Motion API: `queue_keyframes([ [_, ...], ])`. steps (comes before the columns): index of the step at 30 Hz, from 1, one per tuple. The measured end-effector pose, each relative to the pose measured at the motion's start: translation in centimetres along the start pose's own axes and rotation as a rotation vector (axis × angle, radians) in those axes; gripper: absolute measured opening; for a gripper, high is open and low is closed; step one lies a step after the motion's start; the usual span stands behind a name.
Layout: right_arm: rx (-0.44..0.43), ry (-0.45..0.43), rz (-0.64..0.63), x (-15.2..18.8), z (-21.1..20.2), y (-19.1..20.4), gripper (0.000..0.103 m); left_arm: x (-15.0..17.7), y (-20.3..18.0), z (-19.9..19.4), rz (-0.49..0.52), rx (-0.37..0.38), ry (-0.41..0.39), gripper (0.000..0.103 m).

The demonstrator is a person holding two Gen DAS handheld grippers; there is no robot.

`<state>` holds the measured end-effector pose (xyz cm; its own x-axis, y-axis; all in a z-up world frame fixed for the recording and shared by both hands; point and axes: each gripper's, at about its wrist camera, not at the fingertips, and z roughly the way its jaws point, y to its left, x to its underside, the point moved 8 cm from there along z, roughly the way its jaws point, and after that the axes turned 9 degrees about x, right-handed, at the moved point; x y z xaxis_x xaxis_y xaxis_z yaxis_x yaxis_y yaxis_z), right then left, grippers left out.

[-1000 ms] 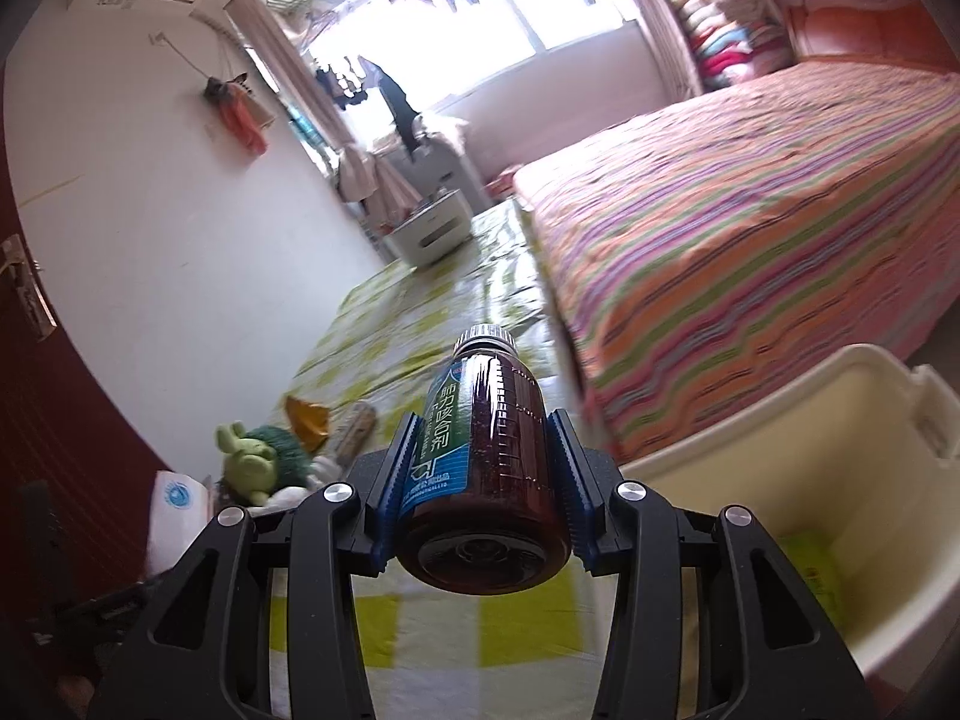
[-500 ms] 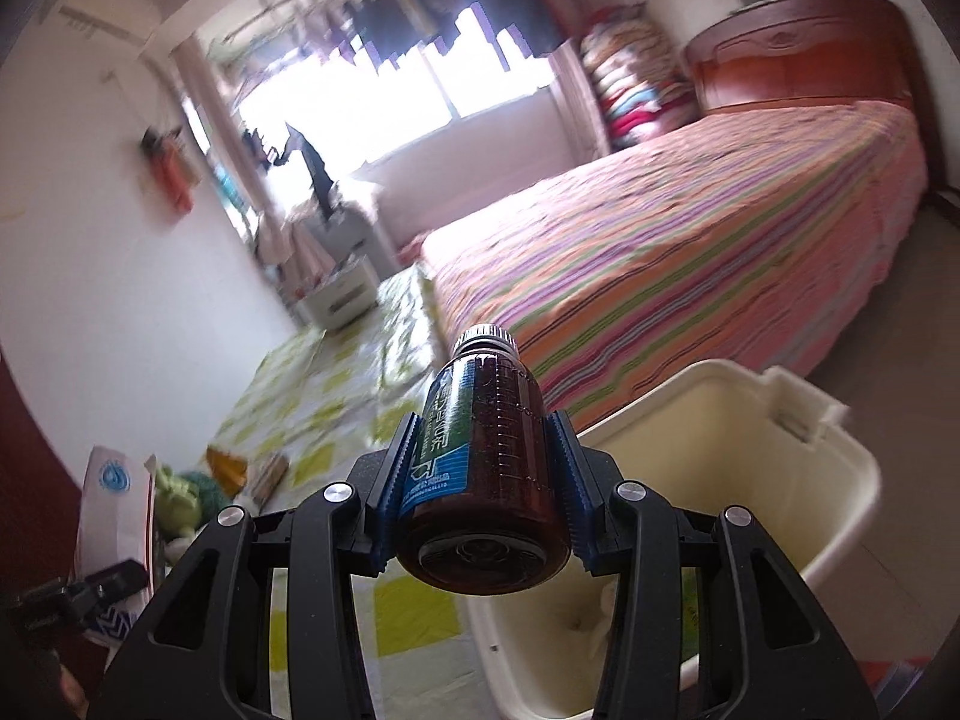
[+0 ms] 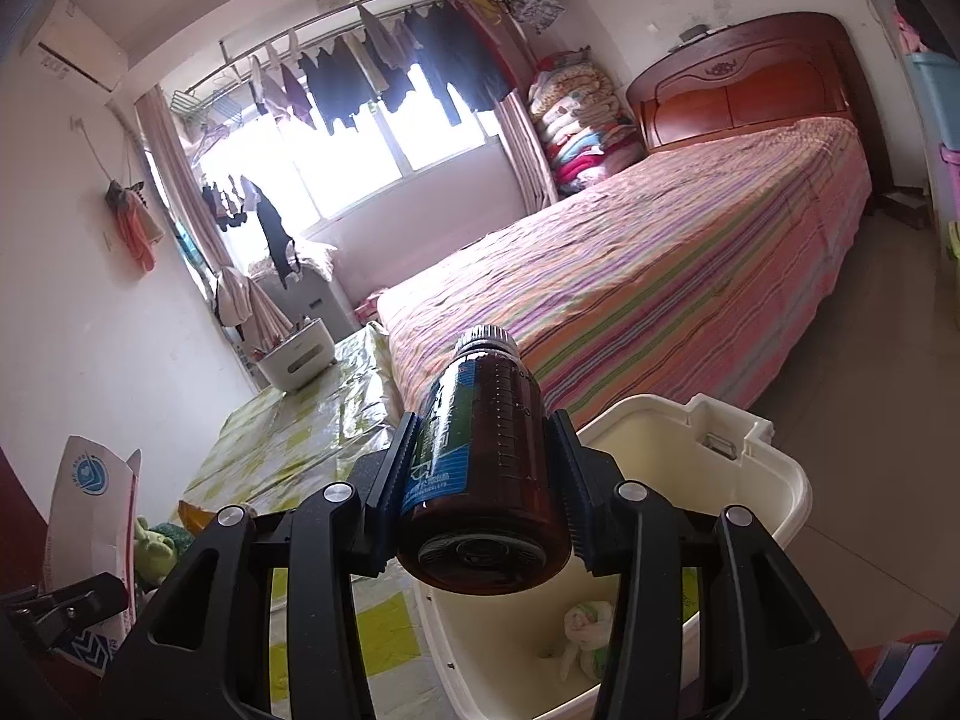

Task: Collect trash
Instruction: 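Carry the blue bottle over the cream bin and open the right tool, then lower the white medicine box into the cream bin and open the left tool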

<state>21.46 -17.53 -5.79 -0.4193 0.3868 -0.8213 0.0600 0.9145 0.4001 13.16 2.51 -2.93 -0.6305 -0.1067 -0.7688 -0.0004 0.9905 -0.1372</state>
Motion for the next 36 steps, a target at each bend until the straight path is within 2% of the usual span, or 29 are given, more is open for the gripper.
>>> queue_keyframes([
  [3, 0.007, -0.001, 0.003, -0.1, 0.1, 0.0, 0.054, -0.1, -0.6, 0.0, 0.017, 0.004, -0.003, 0.072],
  [4, 0.013, -0.008, 0.007, -0.1, 0.0, -0.1, 0.064, -0.2, -0.8, 0.1, 0.023, 0.006, -0.001, 0.072],
  [5, 0.017, -0.017, 0.011, -0.3, -0.1, -0.3, 0.069, -0.2, -0.9, 0.2, 0.027, 0.008, 0.002, 0.072],
  [12, 0.014, -0.051, 0.053, -0.9, -0.9, -1.5, 0.072, -0.1, -2.0, 1.1, 0.049, 0.025, 0.024, 0.072],
  [14, 0.020, -0.072, 0.081, -1.3, -1.2, -2.2, 0.076, -0.1, -2.6, 1.6, 0.065, 0.036, 0.034, 0.072],
  [24, 0.093, -0.140, 0.228, -3.4, -2.0, -7.6, 0.080, 1.0, -6.0, 6.0, 0.135, 0.107, 0.129, 0.072],
  [36, 0.095, -0.160, 0.290, -3.6, -2.3, -8.9, 0.081, 2.3, -9.0, 9.8, 0.198, 0.149, 0.230, 0.073],
])
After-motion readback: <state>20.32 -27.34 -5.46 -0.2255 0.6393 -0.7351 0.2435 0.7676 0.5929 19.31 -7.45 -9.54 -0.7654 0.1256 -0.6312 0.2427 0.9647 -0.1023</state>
